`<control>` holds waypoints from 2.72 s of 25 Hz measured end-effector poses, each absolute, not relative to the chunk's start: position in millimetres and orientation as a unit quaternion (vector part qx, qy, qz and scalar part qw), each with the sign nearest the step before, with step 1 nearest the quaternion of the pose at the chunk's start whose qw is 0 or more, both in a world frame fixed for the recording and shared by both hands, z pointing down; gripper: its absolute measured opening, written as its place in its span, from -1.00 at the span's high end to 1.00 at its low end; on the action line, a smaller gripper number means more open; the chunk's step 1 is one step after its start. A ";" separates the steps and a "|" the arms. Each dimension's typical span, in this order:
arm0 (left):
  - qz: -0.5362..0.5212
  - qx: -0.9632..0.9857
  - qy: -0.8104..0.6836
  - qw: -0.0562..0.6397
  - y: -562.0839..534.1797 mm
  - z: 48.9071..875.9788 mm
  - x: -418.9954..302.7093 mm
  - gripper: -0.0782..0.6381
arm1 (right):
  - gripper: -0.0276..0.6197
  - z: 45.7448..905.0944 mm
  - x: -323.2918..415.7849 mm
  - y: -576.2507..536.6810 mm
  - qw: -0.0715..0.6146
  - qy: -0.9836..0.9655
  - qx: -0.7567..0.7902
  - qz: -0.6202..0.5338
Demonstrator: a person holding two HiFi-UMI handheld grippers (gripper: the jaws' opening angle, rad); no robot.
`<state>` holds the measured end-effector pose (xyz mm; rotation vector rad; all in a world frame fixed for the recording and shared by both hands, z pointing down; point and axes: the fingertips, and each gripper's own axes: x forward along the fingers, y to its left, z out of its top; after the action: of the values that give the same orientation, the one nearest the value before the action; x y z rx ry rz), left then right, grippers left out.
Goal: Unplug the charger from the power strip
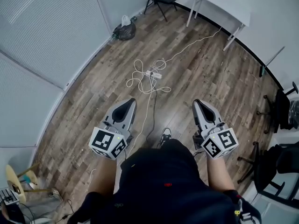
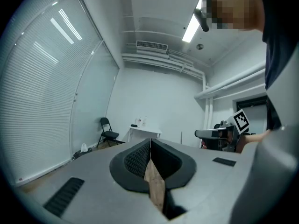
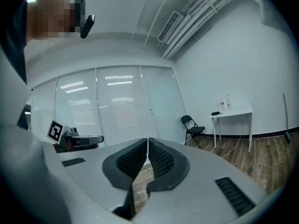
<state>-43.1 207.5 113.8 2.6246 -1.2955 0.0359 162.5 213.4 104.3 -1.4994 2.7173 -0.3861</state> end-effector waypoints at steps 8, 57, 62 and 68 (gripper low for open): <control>0.037 0.873 -0.477 0.096 126.7 114.6 28.5 0.72 | 0.83 128.5 236.7 129.8 -0.002 0.880 -0.449 -0.155; 0.207 0.856 -0.421 0.218 -352.0 569.6 -67.6 0.72 | 0.83 594.1 121.4 -370.4 -0.262 0.863 -0.384 -0.197; 0.196 0.860 -0.406 0.239 -373.7 680.3 -44.6 0.72 | 0.81 710.7 110.9 -385.0 -0.276 0.870 -0.359 -0.196; 0.218 0.858 -0.393 0.248 -393.6 834.8 -34.5 0.72 | 0.48 865.2 107.2 -398.1 -0.305 0.872 -0.331 -0.193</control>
<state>-34.5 -393.6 834.8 2.3397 -1.0702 0.5950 107.2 -398.1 865.2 -1.3069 3.4447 -0.7610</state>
